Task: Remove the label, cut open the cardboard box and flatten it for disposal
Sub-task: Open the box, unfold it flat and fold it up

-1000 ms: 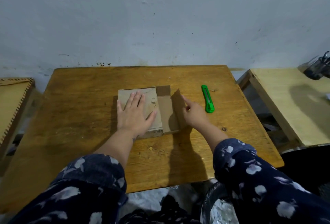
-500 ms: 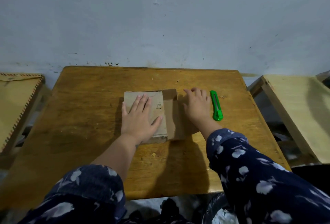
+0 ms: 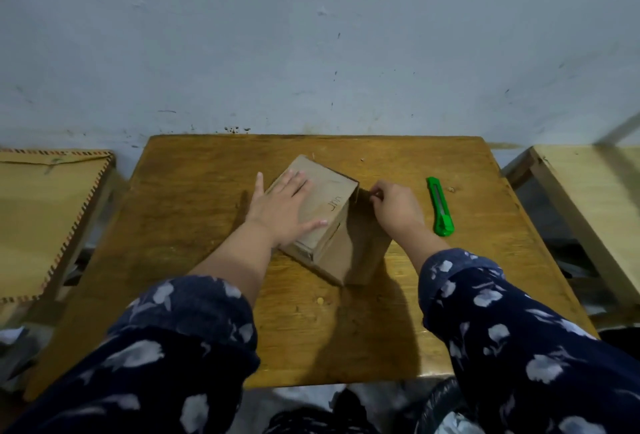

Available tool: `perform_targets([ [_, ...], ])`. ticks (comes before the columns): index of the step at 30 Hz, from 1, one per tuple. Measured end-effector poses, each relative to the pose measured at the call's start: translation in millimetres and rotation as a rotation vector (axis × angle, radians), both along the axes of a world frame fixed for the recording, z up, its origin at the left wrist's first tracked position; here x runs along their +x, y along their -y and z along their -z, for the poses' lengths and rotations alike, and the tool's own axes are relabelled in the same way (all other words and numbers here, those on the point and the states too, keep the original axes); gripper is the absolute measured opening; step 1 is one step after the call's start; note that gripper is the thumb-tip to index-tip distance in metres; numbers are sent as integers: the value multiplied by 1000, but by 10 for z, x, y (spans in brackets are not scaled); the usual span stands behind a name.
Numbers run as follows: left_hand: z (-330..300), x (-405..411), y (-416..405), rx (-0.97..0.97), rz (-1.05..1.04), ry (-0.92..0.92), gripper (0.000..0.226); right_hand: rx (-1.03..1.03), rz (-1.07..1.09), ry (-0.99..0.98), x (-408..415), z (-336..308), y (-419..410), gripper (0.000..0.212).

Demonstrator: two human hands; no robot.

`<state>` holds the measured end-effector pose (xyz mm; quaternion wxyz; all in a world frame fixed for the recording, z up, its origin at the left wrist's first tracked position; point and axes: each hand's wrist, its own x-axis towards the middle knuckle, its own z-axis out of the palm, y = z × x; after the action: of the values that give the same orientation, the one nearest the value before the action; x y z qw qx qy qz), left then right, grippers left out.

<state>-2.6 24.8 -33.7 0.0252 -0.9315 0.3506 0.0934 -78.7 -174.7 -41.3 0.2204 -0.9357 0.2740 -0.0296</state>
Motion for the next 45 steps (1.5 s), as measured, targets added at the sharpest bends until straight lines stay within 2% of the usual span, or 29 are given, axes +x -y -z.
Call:
perform_targets([
  [8,90,-253,-274,-293,-393,-104,69,168,126,7,-666,84,-368,44],
  [13,182,-316,-454,-343,-326,-246,76,271,150,78,-903,75,-742,60],
  [16,217,-337,-538,-331,-264,-281,88,80,76,92,-888,23,-861,68],
  [19,211,-310,-643,-307,-178,-285,97,-99,-7,39,-782,-9,-857,54],
  [22,197,-249,-742,-306,-128,-267,90,-176,-47,-8,-671,-67,-814,34],
  [26,224,-251,-802,-355,-114,-296,86,-375,-89,71,-646,-137,-749,31],
  [28,246,-257,-795,-388,-117,-306,82,-391,-54,156,-614,-193,-721,30],
  [31,288,-269,-769,-428,-127,-292,74,-266,36,307,-426,-352,-686,30],
  [35,315,-263,-751,-512,-177,-391,80,-47,211,478,-18,-560,-613,23],
  [37,298,-273,-758,-531,-174,-411,84,16,276,506,142,-589,-551,16],
  [42,273,-278,-774,-538,-168,-371,84,149,276,546,531,-413,-377,9],
  [45,309,-262,-766,-564,-190,-364,84,181,250,482,683,-235,-272,22],
])
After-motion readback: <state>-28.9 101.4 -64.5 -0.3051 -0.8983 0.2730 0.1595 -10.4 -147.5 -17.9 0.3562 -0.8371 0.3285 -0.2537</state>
